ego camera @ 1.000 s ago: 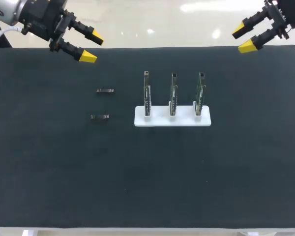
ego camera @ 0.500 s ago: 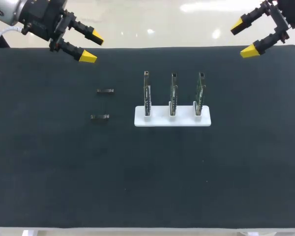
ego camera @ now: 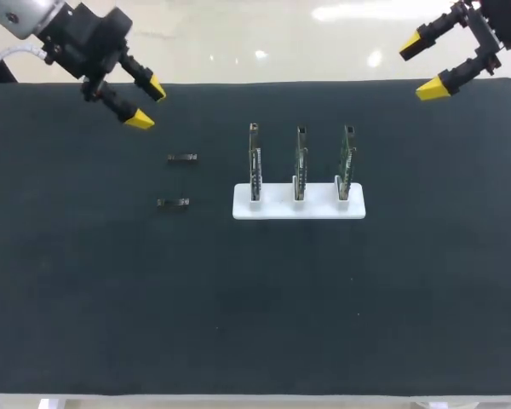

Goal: Pick up the optical module with the left hand, and insert it into the network port with the right hand.

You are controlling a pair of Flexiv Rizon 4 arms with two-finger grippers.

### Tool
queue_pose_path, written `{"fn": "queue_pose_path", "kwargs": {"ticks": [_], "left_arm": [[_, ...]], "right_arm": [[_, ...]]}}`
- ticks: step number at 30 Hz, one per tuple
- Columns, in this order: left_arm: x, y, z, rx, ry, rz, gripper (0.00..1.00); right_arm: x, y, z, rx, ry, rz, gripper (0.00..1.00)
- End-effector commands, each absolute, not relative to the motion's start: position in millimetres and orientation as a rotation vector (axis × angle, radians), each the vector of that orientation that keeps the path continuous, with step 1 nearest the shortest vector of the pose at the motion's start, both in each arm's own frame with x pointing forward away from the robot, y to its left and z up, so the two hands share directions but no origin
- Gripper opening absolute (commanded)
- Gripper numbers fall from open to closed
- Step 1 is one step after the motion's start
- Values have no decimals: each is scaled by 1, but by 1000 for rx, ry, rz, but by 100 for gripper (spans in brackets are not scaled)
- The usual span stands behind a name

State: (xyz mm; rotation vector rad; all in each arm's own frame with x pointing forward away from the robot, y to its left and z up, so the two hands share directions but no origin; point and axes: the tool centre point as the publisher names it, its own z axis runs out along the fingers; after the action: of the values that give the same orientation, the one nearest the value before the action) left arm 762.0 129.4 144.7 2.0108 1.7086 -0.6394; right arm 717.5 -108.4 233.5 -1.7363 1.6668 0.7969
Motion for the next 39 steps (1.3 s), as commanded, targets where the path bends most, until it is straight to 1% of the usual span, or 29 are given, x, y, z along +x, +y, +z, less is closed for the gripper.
{"fn": "queue_pose_path", "kwargs": {"ticks": [1,13,39], "left_arm": [[769,132,134,2268,1866,-418,100],[756,168,89,2393,1966,-202,100],[726,171,39,2249,2200,-115,100]], "right_arm": [[718,-108,234,-1737,1667,798,100],[718,-108,234,-1737,1667,798,100],[718,-108,234,-1737,1667,798,100]]}}
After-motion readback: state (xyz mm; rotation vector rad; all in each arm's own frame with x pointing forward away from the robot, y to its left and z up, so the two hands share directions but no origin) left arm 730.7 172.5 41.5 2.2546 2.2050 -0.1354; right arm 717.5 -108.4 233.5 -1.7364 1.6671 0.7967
